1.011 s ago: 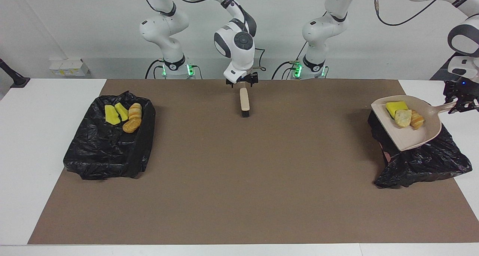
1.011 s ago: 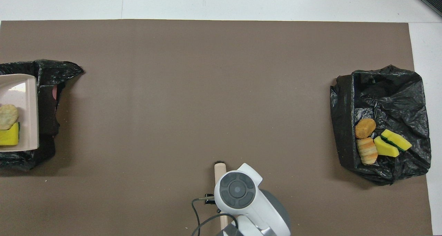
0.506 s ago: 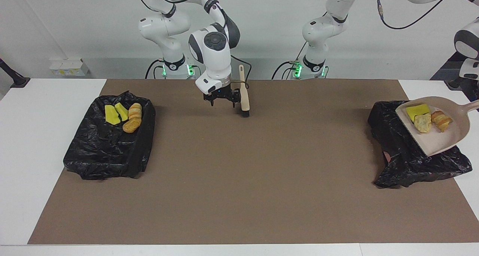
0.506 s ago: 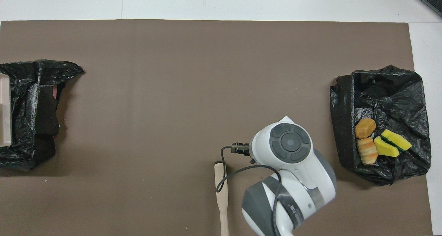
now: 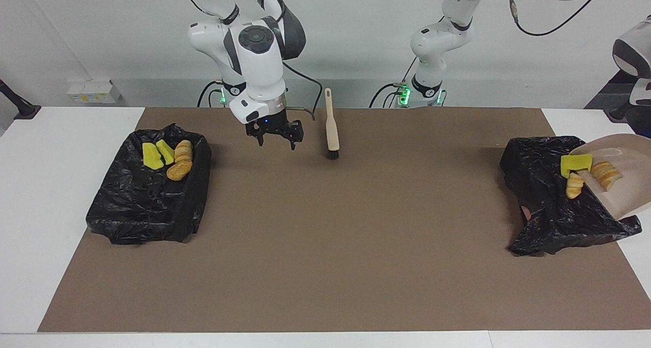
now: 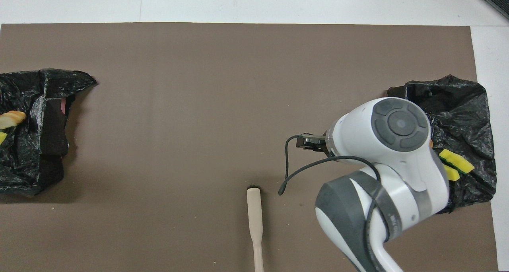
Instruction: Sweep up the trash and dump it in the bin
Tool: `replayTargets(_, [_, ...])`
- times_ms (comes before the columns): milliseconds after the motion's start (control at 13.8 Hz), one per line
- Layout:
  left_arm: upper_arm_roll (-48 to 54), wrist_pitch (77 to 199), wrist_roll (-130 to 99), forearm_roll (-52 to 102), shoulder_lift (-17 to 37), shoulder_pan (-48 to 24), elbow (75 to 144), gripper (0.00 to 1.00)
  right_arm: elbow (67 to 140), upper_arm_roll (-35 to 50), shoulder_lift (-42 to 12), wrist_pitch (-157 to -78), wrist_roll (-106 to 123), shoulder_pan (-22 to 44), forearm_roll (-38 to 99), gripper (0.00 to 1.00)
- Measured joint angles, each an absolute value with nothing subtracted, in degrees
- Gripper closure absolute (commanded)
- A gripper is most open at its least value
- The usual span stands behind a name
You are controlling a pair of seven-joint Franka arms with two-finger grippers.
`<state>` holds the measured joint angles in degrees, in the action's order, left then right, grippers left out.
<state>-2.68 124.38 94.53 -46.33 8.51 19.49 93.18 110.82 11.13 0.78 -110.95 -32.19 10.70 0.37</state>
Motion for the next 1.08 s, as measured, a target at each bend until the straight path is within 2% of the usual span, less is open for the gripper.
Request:
replayTargets(144, [-2.6,123.5,92.3,-49.3,7.2,18.0,93.5,1.00,108.8,10.7,2.7,-107.8,-28.8,8.1,0.4,0.00])
replayTargets(433, [-2.7,118.8,87.1,-52.1,6.0,17.3,94.2,1.00,104.1,3.2,5.9,-99.3,-21.4,7.6,0.3,0.00])
replayTargets(722, [-2.7,116.1,80.5,-56.5,5.7,16.8,94.2,1.00,100.7,-1.9,6.2,-96.2,-16.3,6.8,0.3,0.00])
replayTargets(1084, [-2.4,115.9,80.3,-60.1,4.7,14.8,94.0,1.00,91.8,-6.7,6.5,-84.9,-5.1,3.8,0.2,0.00])
